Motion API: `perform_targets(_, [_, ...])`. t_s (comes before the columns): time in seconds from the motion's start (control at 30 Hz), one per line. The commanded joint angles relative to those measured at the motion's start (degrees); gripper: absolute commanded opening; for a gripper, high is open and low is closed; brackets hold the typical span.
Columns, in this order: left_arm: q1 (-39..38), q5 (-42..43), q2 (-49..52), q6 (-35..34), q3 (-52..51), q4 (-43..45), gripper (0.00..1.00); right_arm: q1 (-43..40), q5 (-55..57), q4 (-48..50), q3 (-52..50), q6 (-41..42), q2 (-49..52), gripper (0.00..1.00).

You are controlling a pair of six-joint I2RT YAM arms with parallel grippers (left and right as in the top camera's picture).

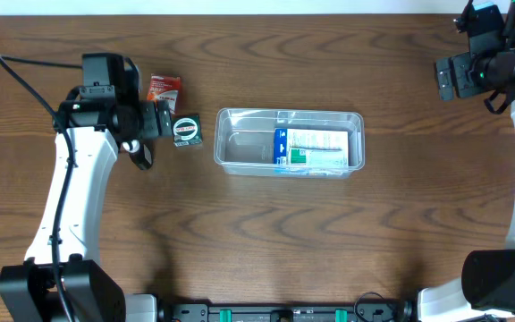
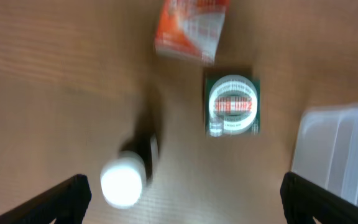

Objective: Pack container
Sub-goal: 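Reach the left gripper to the red-and-white medicine box and grasp it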

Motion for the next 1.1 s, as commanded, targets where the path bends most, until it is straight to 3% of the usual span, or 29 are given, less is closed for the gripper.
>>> perform_targets(0.0, [0.3,-0.6,0.1,3.6,0.8,4.7,0.98,-0.2,0.0,0.0,0.0,0.9,-0.1,0.99])
perform_targets(0.13, [0.8,-0.6,2.8,3.6,1.8,8.5,0.98,-0.2,0.0,0.0,0.0,0.9,-0.1,0.99])
perform_targets(0.43, [0.8,-0.6,20.2,8.3,20.8,-3.5,0.98,-0.2,0.0,0.0,0.0,0.9,-0.1,0.99])
perform_targets(0.63, [0.8,-0.6,28.8,10.0,31.3,-6.4,0.98,-0.2,0.0,0.0,0.0,0.9,-0.1,0.99])
perform_targets(1.07, [0.6,-0.6,38.2,11.0,34.0,-5.5,0.98,-0.2,0.0,0.0,0.0,0.9,-0.1,0.99])
